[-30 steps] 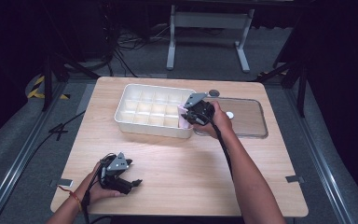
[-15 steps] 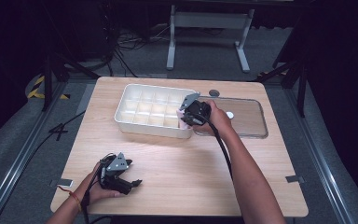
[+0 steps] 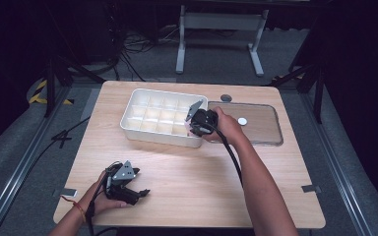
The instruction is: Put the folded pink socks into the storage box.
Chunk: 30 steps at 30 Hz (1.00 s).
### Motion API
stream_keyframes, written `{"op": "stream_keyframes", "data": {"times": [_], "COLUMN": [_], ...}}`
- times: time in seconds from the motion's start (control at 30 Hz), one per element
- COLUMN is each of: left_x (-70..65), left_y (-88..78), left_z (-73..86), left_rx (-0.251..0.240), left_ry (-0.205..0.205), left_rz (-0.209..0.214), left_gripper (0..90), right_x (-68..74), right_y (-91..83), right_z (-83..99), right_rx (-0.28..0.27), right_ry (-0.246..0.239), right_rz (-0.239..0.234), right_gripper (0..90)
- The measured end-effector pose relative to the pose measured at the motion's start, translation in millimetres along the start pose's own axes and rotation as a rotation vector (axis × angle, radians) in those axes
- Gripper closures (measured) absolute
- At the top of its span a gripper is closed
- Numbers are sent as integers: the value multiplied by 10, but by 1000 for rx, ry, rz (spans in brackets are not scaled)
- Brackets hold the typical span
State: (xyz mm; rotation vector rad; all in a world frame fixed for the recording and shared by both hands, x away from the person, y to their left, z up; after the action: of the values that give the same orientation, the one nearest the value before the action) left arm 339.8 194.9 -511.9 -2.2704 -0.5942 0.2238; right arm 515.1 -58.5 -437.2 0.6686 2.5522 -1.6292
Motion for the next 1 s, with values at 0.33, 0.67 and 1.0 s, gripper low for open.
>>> {"op": "stream_keyframes", "data": {"times": [0.33, 0.67, 1.0], "left_x": [0, 2, 1], "left_y": [0, 0, 0], "left_z": [0, 0, 0], "left_rx": [0, 1, 1], "left_ry": [0, 1, 0], "left_rz": [1, 0, 1], "left_gripper": [152, 152, 152], "right_x": [-28, -38, -18], "right_y": [55, 133, 217], "right_z": [-93, -135, -138], "right_rx": [170, 253, 305], "right_ry": [-32, -35, -43], "right_rz": [-60, -107, -122], "right_gripper": [717, 722, 726]}}
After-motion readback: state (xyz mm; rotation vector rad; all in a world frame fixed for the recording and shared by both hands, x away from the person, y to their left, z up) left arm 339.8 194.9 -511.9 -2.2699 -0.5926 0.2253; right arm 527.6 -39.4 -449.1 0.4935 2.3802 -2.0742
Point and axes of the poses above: each handheld gripper's, and its own axes: y roughly forward along the jaws, z roughly out of its underside, x roughly to its left, the point moved 4 cm from there along y, roughly forward along the jaws, and after that the axes turned 3 degrees about y, right-handed, at the moved point
